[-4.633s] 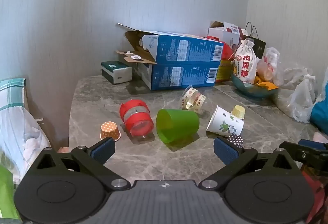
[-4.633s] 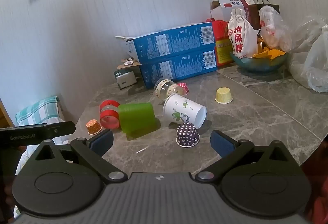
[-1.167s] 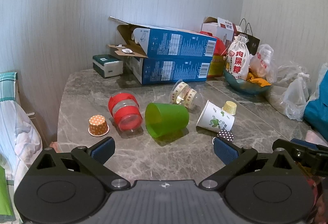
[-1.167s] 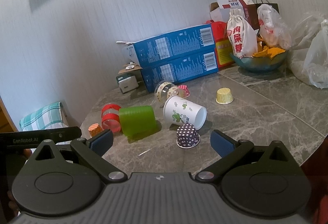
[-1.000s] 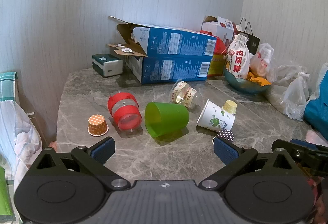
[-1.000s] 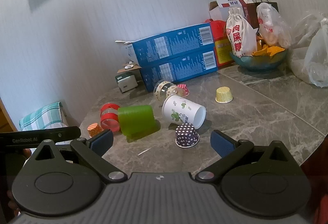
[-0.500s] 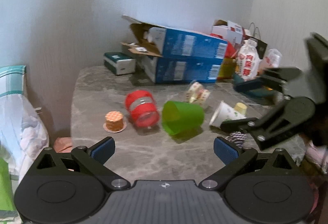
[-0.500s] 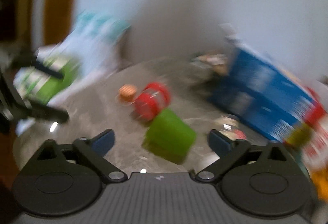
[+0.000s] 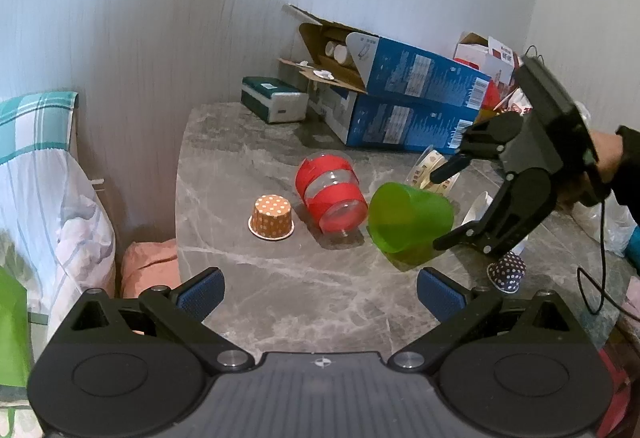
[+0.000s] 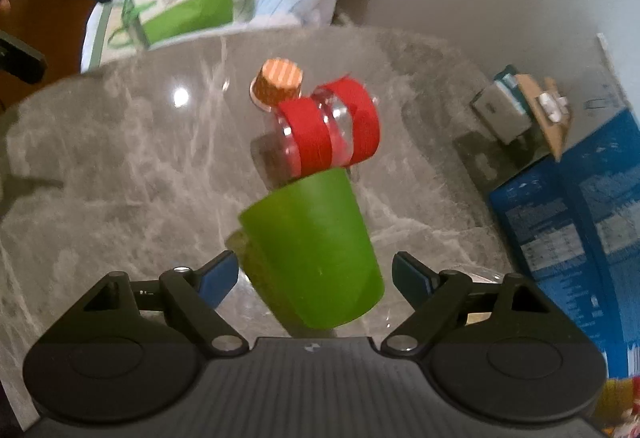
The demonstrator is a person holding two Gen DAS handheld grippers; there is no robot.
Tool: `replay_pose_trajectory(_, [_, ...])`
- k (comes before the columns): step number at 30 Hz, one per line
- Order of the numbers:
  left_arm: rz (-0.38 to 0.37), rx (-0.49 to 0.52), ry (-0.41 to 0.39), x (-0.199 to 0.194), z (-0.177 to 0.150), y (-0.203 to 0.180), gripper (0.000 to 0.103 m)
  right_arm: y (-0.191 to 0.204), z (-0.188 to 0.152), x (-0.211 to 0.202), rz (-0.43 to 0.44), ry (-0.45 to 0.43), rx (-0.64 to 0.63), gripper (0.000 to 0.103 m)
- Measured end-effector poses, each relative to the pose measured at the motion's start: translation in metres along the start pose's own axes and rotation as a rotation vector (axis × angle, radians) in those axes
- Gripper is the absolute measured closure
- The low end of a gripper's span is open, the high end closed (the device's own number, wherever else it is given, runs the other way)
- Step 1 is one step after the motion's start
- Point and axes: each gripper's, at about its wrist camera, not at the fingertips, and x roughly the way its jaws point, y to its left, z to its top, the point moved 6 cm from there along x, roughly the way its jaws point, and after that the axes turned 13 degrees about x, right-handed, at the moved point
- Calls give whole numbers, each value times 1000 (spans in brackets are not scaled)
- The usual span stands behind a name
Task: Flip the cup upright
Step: 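Reach the right gripper to the lying green cup and grasp it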
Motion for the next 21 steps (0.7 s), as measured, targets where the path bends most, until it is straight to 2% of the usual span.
replay_pose_trajectory(5, [-9,-15,3,1,-3,-1,0,0,1,18,22,82,-76,22])
replay_pose_trajectory(7, [-17,-21,2,1,-6,-2,0,-1,-1,26,2,115,-93,27])
replay_pose_trajectory(9, [-17,-27,6,0,-9,0,0,-3,0,30,9,141,-84,38])
replay_pose_trajectory(14, [-32,-54,5,-3,-15,4,0,-9,2,26,41,175,73,38])
replay_pose_trajectory(21, [-61,-90,-37,-13,-23,10,0,13,-9,-34,59,94,351,38])
